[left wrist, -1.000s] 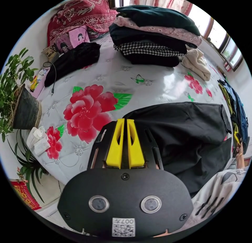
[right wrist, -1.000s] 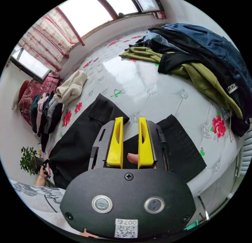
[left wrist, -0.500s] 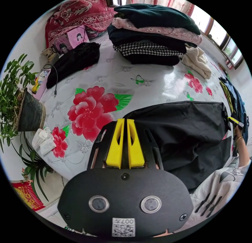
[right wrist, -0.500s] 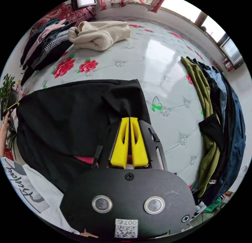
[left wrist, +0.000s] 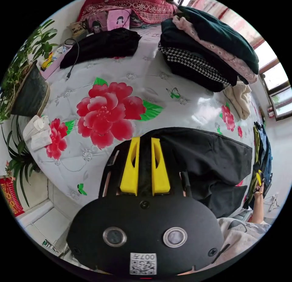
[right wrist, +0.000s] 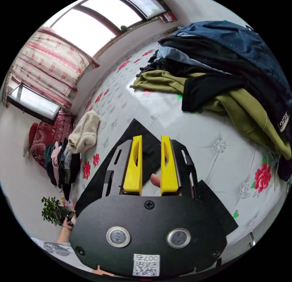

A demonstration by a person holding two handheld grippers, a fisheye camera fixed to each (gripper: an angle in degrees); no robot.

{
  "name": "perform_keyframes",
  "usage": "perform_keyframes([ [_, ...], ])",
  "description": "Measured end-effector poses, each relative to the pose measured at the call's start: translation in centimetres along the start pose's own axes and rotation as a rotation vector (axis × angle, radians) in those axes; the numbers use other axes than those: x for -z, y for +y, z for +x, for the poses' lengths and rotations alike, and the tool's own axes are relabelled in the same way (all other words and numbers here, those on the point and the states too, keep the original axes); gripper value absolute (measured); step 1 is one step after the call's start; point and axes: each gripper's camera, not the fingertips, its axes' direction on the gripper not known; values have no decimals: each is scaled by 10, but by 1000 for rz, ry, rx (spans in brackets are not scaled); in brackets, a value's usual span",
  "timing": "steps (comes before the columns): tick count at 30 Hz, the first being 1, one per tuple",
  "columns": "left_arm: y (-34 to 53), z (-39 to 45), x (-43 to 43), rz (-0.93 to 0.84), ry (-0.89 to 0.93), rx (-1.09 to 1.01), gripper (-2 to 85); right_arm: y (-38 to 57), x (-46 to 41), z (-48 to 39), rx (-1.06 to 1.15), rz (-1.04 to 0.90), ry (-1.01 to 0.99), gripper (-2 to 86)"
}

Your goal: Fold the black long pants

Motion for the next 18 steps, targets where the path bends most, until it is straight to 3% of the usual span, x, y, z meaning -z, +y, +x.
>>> perform_keyframes([
  [5,93,-53,64,53,-55,118,55,91,38,19,97,-113,101,78],
  [11,221,-77,69,-61,117,223,74,186,84,69,-12,-146,280,93],
  [16,243,-60,55,-121,153,236,94,199,74,66,16,-166,303,81],
  [18,241,-43,58,-122,26,183,73,199,66,53,73,-180,348,57],
])
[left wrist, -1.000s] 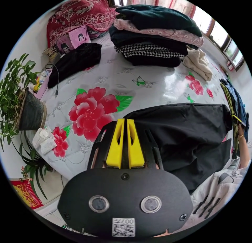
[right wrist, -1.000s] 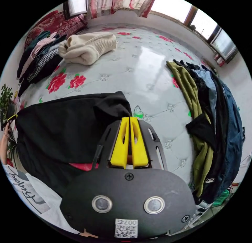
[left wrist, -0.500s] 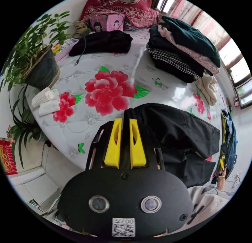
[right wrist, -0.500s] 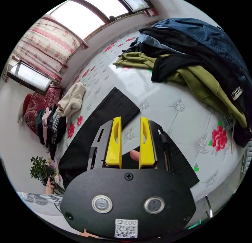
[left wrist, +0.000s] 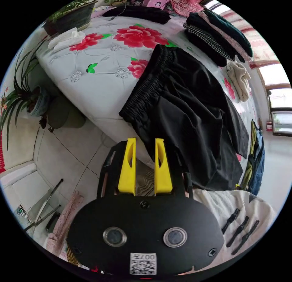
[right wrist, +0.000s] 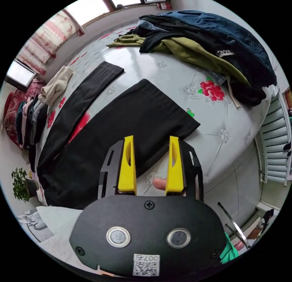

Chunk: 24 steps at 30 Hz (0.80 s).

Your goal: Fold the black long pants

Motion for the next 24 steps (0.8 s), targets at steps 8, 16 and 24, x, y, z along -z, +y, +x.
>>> perform_keyframes([
  [8,-3,-37,78,167,310,-142,-9,1,56,6,43,105,-268,0],
  [16,-24,-133,214,409,799,-254,-10,34,226,37,120,559,-892,-3],
  [24,-12,-187,185,162,691,-212,-10,90,234,63,113,491,-789,-3],
])
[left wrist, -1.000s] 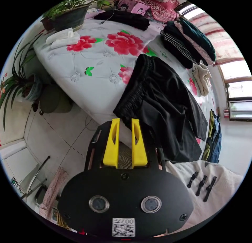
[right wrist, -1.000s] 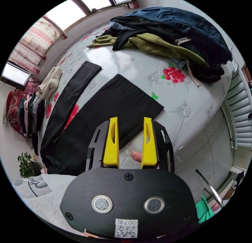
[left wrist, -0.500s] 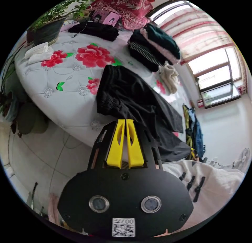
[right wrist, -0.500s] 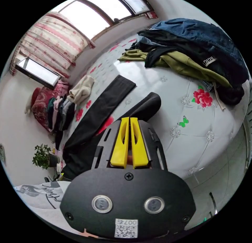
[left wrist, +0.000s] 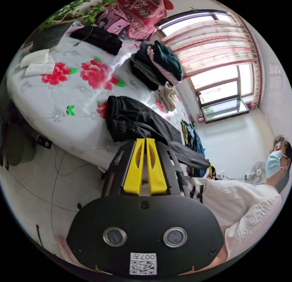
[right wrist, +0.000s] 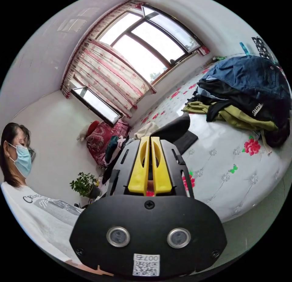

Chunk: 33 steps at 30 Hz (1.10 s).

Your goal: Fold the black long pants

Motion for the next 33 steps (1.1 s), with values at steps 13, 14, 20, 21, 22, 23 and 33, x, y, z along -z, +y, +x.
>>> perform_keyframes([
  [13,-23,-1,-19,95,91,68,-10,-19,-44,22,-76,-34,49,-2],
  [14,-29,-1,-26,96,84,76,-10,-21,-49,22,-75,-35,53,-2],
  [20,-67,-7,-70,122,63,143,-9,-46,-99,12,-35,-55,128,-2],
  [21,-73,-8,-75,126,58,148,-9,-55,-115,8,-13,-67,143,-1],
  [22,-88,-10,-87,133,43,158,-8,-65,-137,3,11,-87,160,-1],
  [23,-107,-15,-103,136,23,177,-7,-71,-149,2,16,-102,170,0],
  [33,-232,-53,-286,136,-363,299,55,-122,-423,40,55,-488,465,33],
])
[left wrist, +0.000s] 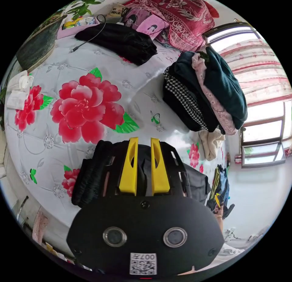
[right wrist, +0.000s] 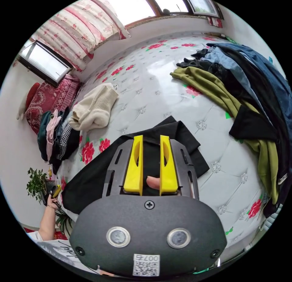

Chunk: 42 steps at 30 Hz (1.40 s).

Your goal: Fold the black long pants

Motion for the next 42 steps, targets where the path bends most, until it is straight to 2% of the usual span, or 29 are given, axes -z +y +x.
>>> perform_keyframes([
  [6,66,36,-34,-14,-71,-249,61,22,-29,36,-64,-17,10,52],
  [9,158,74,-57,-77,-192,-492,61,23,-44,51,-106,-33,14,55],
  [13,237,85,-86,-122,-292,-619,50,6,-68,50,-96,-54,112,41],
  [17,270,67,-114,-193,-318,-591,49,-9,-82,44,-61,-58,203,13],
  [20,280,55,-109,-170,-314,-565,49,-17,-77,39,34,-79,189,3],
  [27,343,53,-117,-170,-356,-652,59,3,18,64,26,172,17,4],
  [29,366,59,-148,-238,-313,-693,70,5,17,76,9,147,18,10],
  [33,378,51,-214,-355,-299,-685,71,5,-23,120,-110,-79,30,31],
  [37,368,41,-223,-369,-301,-651,74,26,-3,157,-272,34,-66,29],
  [42,386,56,-211,-348,-272,-777,81,22,4,164,-248,56,-74,23],
])
